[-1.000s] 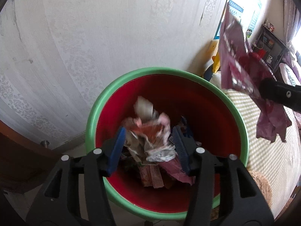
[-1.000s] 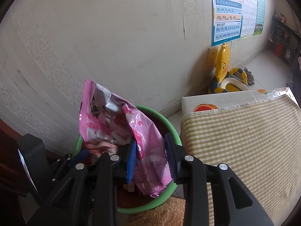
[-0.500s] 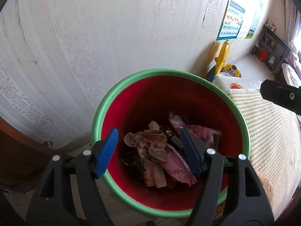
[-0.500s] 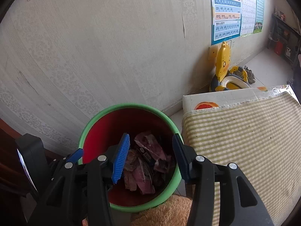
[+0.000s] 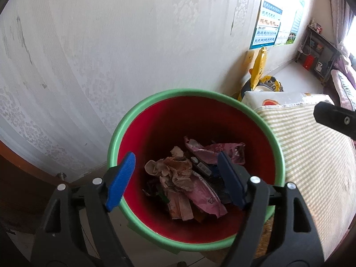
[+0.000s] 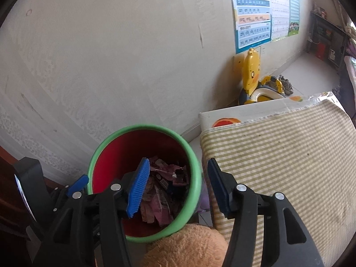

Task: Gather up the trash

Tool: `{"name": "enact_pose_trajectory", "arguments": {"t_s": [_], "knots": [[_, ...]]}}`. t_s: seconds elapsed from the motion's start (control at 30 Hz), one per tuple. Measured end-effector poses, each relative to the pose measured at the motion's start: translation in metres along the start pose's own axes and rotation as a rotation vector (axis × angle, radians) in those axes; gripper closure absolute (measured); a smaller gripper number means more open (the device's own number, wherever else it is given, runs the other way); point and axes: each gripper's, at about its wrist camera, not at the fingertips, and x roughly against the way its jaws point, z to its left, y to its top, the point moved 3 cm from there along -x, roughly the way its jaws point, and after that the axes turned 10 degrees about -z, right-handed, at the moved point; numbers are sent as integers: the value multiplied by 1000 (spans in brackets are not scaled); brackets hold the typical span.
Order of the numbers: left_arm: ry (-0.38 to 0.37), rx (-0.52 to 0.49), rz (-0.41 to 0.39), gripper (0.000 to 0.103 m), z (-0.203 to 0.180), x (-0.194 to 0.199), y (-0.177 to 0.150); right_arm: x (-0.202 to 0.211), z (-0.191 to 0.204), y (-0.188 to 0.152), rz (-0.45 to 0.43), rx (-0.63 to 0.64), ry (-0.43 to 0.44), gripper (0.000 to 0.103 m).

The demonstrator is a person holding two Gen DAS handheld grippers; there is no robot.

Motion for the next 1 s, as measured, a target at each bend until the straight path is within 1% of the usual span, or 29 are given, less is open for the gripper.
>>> {"name": "enact_pose_trajectory", "arguments": {"t_s": [0.03, 0.07, 0.2, 0.23, 0.27, 0.33, 0.4, 0.47, 0.5, 0.53, 0.57, 0.6, 0.63, 0.7, 0.77, 0.8, 0.87, 0.93, 1.0], "knots": [[-2, -4, -7, 28, -2, 3, 2, 4, -5, -1, -7, -1, -9, 47], [-4, -8, -15, 26, -5, 6, 3, 7, -9, -1, -12, 0, -17, 41], [-19, -27, -59, 23, -18, 24, 9, 26, -36, -7, -42, -4, -76, 37], [-26, -33, -70, 20, -24, 29, 12, 32, -44, -9, -53, -10, -93, 34], [-33, -39, -84, 16, -30, 35, 14, 40, -51, -10, -69, -14, -112, 26], [-48, -46, -119, 10, -42, 47, 19, 62, -64, -12, -123, -8, -154, 21], [-73, -45, -162, 10, -55, 61, 24, 86, -75, -13, -182, 5, -190, 13], [-111, -29, -235, 5, -70, 82, 32, 119, -85, -13, -269, 16, -224, 7], [-120, -22, -266, 5, -75, 89, 35, 136, -89, -13, -320, 23, -240, 7], [-134, -11, -329, 5, -84, 105, 39, 146, -91, -12, -353, 29, -250, 7], [-143, -5, -374, 5, -90, 116, 42, 160, -92, -12, -400, 35, -260, 7], [-146, 0, -414, 5, -94, 125, 44, 177, -94, -13, -463, 41, -265, 7], [-138, 3, -483, 5, -102, 141, 46, 187, -95, -14, -499, 41, -266, 7], [-121, -3, -558, 5, -113, 160, 48, 207, -100, -16, -560, 27, -284, 7], [-133, 2, -583, 5, -122, 170, 51, 219, -107, -18, -579, 7, -314, 7], [-157, 13, -577, 5, -127, 174, 52, 225, -111, -20, -593, -5, -316, 7], [-173, 40, -556, 5, -130, 177, 53, 232, -120, -23, -590, -34, -323, 7], [-160, 54, -559, 5, -131, 180, 52, 236, -129, -25, -577, -66, -338, 7], [-139, 43, -585, 5, -132, 185, 50, 241, -132, -28, -577, -74, -353, 7]]}}
